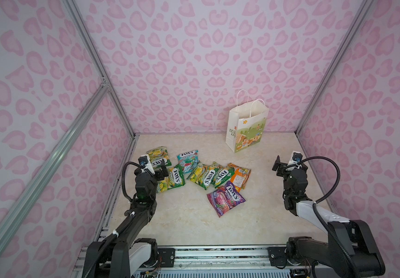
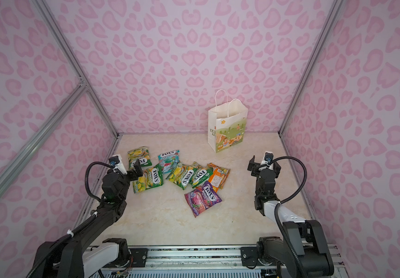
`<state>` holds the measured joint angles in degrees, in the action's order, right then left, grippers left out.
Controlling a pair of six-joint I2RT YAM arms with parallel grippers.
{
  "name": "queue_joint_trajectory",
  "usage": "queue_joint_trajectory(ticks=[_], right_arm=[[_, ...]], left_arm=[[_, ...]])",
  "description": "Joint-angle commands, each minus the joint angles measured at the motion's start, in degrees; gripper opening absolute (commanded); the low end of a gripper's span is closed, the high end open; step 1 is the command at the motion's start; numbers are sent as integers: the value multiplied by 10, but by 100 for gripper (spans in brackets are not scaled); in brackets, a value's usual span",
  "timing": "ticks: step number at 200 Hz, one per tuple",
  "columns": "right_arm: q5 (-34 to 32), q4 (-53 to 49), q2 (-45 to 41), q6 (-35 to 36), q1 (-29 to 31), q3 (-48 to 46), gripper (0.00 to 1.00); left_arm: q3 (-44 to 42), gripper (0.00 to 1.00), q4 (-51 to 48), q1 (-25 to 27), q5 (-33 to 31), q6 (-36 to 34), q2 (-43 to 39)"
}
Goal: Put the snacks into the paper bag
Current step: 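Raise both arms from rest toward the candy pile and paper bag, then reach the right gripper to the white paper bag and grasp its rim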
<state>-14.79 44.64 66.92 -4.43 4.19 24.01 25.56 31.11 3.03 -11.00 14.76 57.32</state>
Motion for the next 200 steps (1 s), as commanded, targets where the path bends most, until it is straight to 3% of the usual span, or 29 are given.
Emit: queue_joint_trajectory(ticks=[1, 9, 26, 42, 68, 105, 123, 150, 181, 200], right_arm=[[-89, -95, -51, -143, -1, 11, 99], [-87, -158, -82, -226, -18, 22, 99], [2, -256, -139, -373, -84, 48, 99], [85, -270, -164, -428, -137, 56, 99], [98, -396, -171, -478, -149, 127, 99], [99, -545, -120, -530, -101, 247, 99], [44, -604, -83, -534, -38, 321, 98], [-43, -654, -4, -576, 48, 435, 99], [-2, -697, 129, -667, 61, 568, 98], [39, -707, 215, -702, 63, 653, 93]], left_arm=[[64, 98, -222, 0, -51, 189, -55], [93, 98, -283, -2, -45, 223, -71], [144, 98, -375, -6, -10, 263, -97], [169, 98, -428, -16, 28, 285, -126], [199, 98, -454, -18, 126, 247, -164], [276, 99, -594, -17, 231, 164, -131], [294, 98, -645, -14, 265, 120, -117], [277, 98, -667, 8, 222, 91, -128], [241, 98, -653, 15, 193, 78, -143], [215, 98, -636, 15, 189, 80, -152]])
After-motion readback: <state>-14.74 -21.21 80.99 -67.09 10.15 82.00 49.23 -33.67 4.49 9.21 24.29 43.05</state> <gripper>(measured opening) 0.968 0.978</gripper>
